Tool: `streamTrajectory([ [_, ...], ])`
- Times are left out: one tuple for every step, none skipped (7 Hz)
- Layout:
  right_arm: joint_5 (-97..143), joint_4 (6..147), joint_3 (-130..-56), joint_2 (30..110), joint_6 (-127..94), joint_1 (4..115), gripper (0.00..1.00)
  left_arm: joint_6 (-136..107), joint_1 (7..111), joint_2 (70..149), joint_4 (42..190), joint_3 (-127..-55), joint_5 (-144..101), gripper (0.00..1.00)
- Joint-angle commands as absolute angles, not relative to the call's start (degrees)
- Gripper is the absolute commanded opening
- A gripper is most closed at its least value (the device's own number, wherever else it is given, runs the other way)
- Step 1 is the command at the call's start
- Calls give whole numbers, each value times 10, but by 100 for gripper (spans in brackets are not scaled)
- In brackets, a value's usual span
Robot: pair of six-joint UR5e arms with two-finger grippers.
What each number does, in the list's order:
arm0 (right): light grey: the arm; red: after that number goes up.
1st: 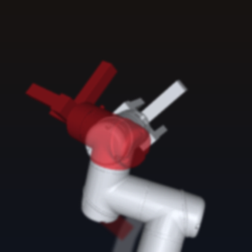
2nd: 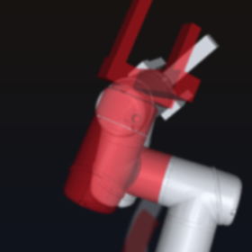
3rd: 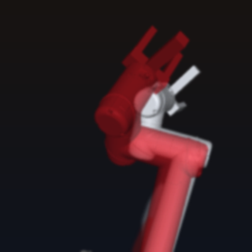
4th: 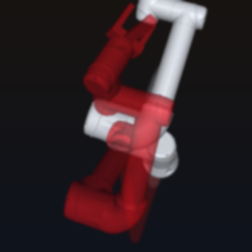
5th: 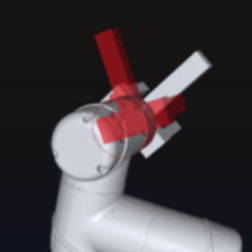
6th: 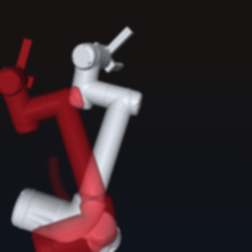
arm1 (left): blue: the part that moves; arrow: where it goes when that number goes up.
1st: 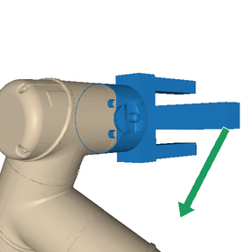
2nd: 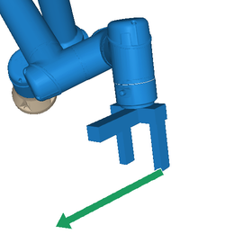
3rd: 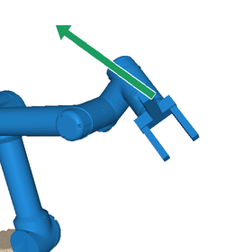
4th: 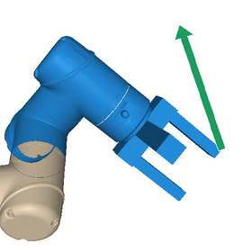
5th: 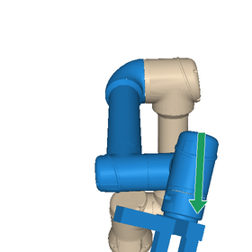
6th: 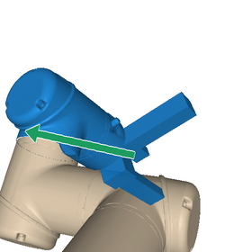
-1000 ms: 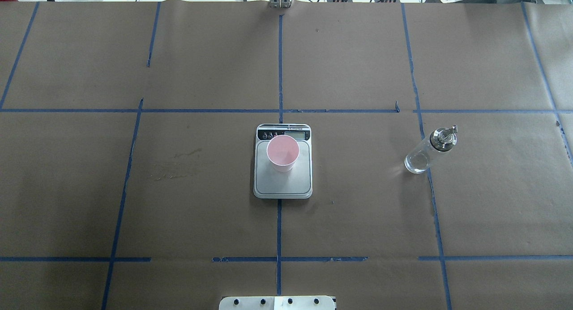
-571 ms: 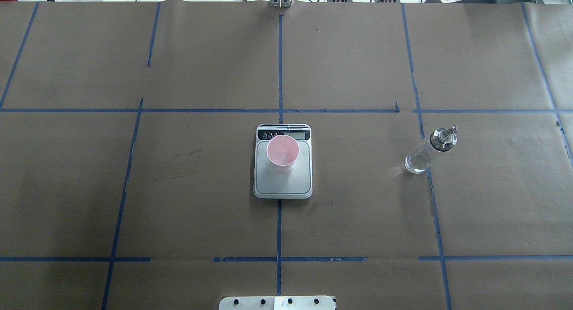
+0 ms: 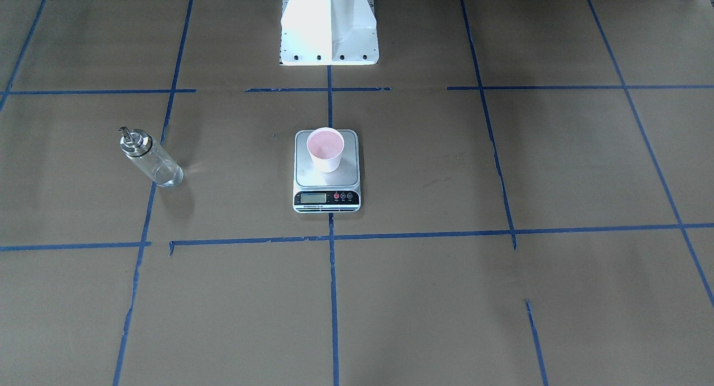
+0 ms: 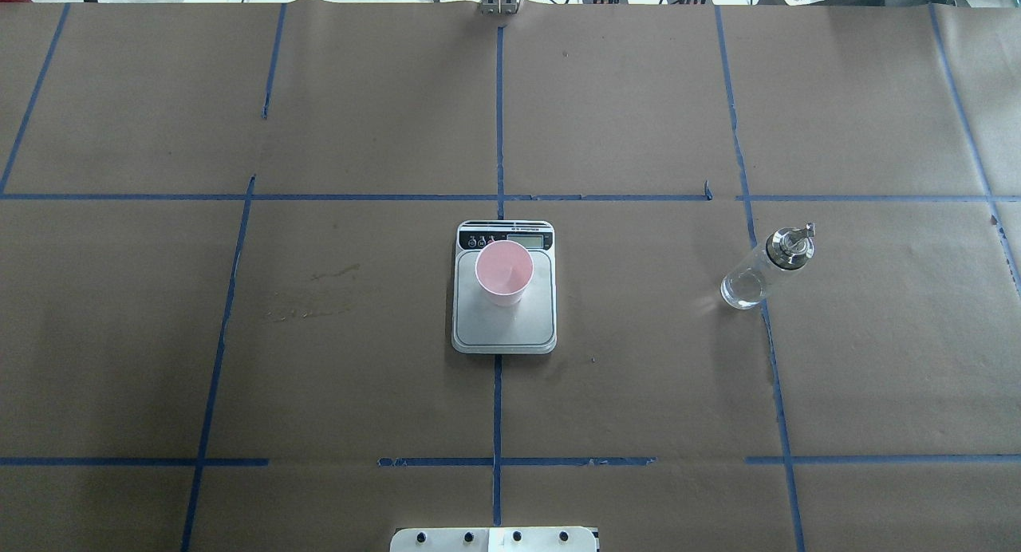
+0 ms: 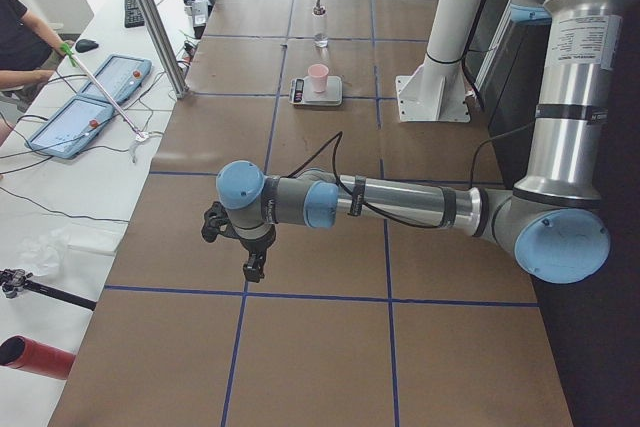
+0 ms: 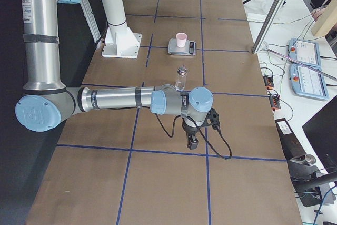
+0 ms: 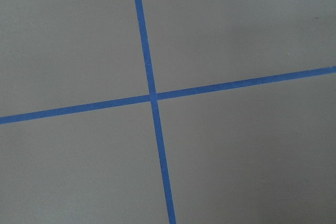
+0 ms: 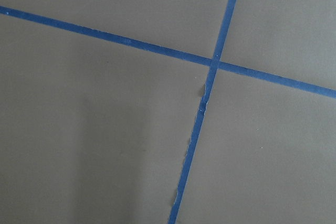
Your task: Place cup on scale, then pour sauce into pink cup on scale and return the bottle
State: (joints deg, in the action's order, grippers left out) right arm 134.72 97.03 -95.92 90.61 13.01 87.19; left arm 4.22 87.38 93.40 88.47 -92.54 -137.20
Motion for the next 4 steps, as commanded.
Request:
streamTrajectory([
  [1346,969,-960,906,130,872,100,42,874,933,885,-926,-1373,100],
  [1346,970,-960,906,130,872,100,42,874,933,885,-925,-1370,100],
  [1346,969,-960,906,131,872,100,43,874,933,885,-922,-1370,100],
  [1346,969,-960,909,131,872,100,42,874,936,885,-931,-1372,100],
])
